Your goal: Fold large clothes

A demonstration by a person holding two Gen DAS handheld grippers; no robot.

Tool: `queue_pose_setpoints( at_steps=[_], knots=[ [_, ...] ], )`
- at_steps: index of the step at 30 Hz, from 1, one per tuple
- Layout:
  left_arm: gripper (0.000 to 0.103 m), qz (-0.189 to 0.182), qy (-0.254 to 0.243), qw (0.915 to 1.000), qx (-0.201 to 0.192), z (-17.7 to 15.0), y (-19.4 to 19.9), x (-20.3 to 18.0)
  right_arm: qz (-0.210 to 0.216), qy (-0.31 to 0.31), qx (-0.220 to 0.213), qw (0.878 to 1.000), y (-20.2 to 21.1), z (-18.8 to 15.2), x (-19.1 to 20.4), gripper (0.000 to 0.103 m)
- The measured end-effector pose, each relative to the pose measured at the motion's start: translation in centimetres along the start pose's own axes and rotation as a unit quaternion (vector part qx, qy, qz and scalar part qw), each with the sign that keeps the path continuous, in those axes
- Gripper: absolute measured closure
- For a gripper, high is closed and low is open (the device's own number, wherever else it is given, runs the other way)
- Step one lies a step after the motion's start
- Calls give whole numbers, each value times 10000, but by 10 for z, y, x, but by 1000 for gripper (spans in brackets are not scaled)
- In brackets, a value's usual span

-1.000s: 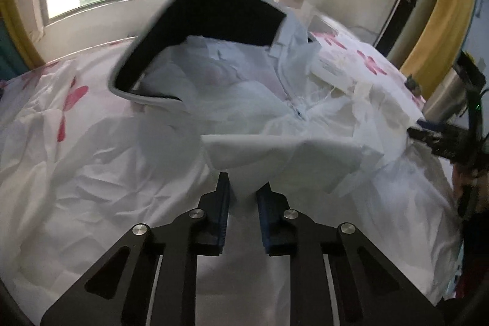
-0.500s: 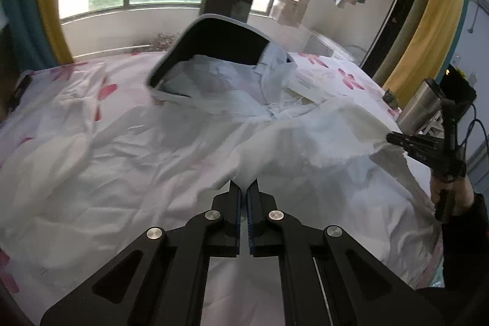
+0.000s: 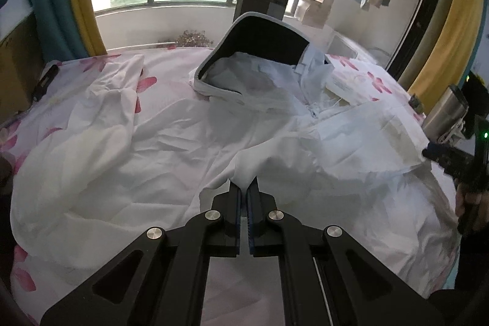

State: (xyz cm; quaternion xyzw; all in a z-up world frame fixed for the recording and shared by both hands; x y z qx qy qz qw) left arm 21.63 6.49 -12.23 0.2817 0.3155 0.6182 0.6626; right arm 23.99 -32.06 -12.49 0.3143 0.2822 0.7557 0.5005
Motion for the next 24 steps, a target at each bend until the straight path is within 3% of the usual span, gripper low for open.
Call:
queue_pose_setpoints(
  at_steps=[6,11,15,17,22,24],
  knots=[
    [99,28,-49,9999,130,-6,-6,-4,-232,-606,5,9979,-10,2,-37,45],
    [95,161,52,9994,288,-10,-13,-2,-152,-632,158,9978,-26,-4,-41,47],
    [70,276,129,9992,254,-10,-10,0,-202,-339,184,9991,-29,-5,-36,89],
    [69,299,164,9991,257,-10,-10,0,-194,-325,199,9991,-28,-5,-39,95],
    [67,374,210,9989,174,-10,-4,-1,-250,-292,183,9991,-23,-7,-46,96],
    [61,379,223,9989,128,-9,-2,-2,-248,-334,138,9990,-21,-7,-47,95]
  ],
)
Point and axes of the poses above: each gripper's, at about its wrist camera, not at the fingertips, and y roughly against the way its jaws point, x to its left, z to its top, the point moved 5 cm from there along -y, roughly the way its jaws point, and after that the axes turned 9 degrees about z, right-handed, at the moved point
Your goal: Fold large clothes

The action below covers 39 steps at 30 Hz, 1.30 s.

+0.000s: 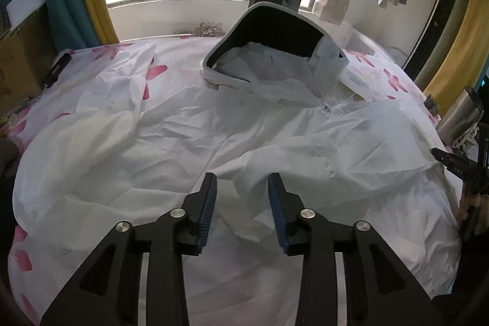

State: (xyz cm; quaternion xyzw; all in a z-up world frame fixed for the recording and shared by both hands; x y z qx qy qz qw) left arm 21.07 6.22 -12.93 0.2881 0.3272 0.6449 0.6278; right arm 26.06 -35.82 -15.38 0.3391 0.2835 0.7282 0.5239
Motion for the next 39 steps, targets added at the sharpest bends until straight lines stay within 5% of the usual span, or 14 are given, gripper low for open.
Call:
queue_pose_setpoints(
  at_steps=[7,12,15,22,30,39],
  knots=[
    [56,-7,13,9996,-274,6,13,-1,-111,-19,-62,9999,12,0,2,88],
    [52,-74,-17,9994,-350,4,17,-3,-64,-8,-150,9999,20,3,13,57],
    [49,-70,-23,9997,-241,-2,12,-2,-123,25,-185,9998,23,6,19,50],
    [49,-155,18,9996,-251,-9,16,8,-152,104,-185,9997,29,9,32,49],
    [49,123,235,9989,-399,-8,27,64,-76,196,-127,9997,29,7,56,49],
    [49,371,113,9983,-442,28,11,120,-20,304,-50,9995,21,12,86,49]
  ],
)
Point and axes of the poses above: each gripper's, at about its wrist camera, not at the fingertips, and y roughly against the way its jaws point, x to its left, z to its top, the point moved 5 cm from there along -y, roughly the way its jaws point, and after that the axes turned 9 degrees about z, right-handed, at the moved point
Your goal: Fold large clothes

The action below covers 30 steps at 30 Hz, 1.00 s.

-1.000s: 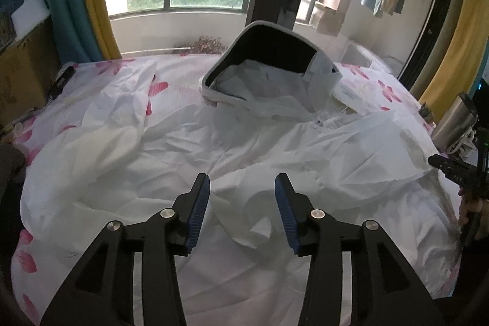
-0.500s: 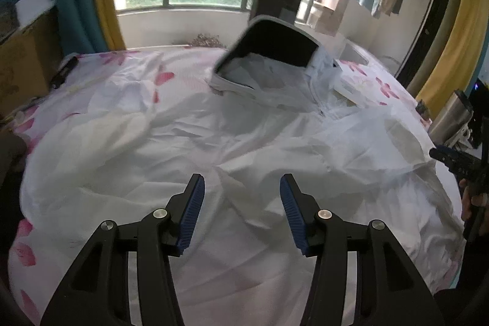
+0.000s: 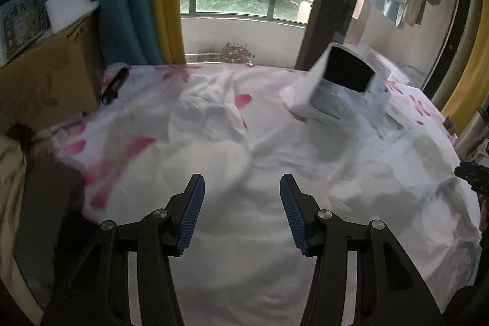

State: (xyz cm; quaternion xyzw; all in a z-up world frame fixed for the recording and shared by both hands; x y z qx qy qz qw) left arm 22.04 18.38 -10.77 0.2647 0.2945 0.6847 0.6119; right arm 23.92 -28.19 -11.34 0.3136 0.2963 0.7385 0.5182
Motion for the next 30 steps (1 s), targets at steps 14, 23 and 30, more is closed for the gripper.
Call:
queue_pose_setpoints(
  at_steps=[14,23,30],
  knots=[
    [49,133,313,9971,680,40,-110,43,-33,11,218,9998,-26,13,17,49],
    [95,395,-241,9982,382,40,-115,24,-54,-218,319,9992,-34,4,5,49],
    [99,382,-159,9991,35,50,-84,15,-15,-244,232,9994,-27,4,3,49]
  ],
)
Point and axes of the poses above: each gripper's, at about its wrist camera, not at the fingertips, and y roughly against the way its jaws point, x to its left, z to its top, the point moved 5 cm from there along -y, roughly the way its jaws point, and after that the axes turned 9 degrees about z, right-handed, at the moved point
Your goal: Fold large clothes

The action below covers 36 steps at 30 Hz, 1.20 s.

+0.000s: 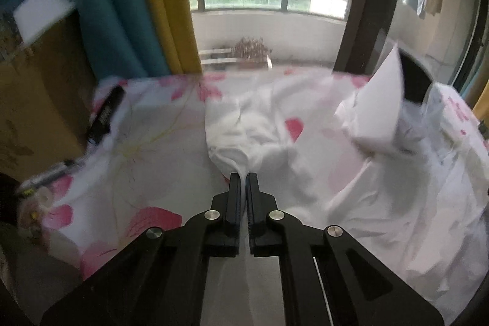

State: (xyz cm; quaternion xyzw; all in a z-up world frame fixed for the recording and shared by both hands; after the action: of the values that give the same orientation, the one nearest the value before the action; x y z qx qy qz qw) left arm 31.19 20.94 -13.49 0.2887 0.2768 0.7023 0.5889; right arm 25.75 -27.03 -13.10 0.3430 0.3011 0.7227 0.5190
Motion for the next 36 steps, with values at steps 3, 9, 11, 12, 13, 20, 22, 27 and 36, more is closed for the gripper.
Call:
queue_pose_setpoints(
  at_steps=[3,9,11,12,13,20,22,27,36],
  knots=[
    [99,-25,53,9995,-326,12,28,-2,11,-24,-61,10000,5,-1,-2,49],
    [99,-72,31,9957,-920,34,86,-15,103,-74,-158,9998,18,-10,-4,49],
    [99,-89,11,9947,-1025,39,100,-21,129,-95,-203,9997,24,-14,-6,49],
    [99,-103,7,9942,-1075,41,106,-24,139,-106,-220,9996,26,-16,-7,49],
    [99,-104,4,9933,-1155,43,114,-28,147,-119,-235,9995,27,-17,-9,49],
    [99,-265,-80,9882,-1508,55,154,-63,225,-217,-413,9987,44,-25,-24,49],
    [99,-348,-138,9870,-1564,58,162,-79,247,-244,-443,9984,47,-27,-28,49],
    [99,-656,-317,9850,-1562,57,172,-126,316,-339,-530,9975,54,-33,-42,49],
    [99,-1355,-592,9827,-1114,34,148,-234,437,-453,-641,9960,61,-42,-68,49]
  ],
)
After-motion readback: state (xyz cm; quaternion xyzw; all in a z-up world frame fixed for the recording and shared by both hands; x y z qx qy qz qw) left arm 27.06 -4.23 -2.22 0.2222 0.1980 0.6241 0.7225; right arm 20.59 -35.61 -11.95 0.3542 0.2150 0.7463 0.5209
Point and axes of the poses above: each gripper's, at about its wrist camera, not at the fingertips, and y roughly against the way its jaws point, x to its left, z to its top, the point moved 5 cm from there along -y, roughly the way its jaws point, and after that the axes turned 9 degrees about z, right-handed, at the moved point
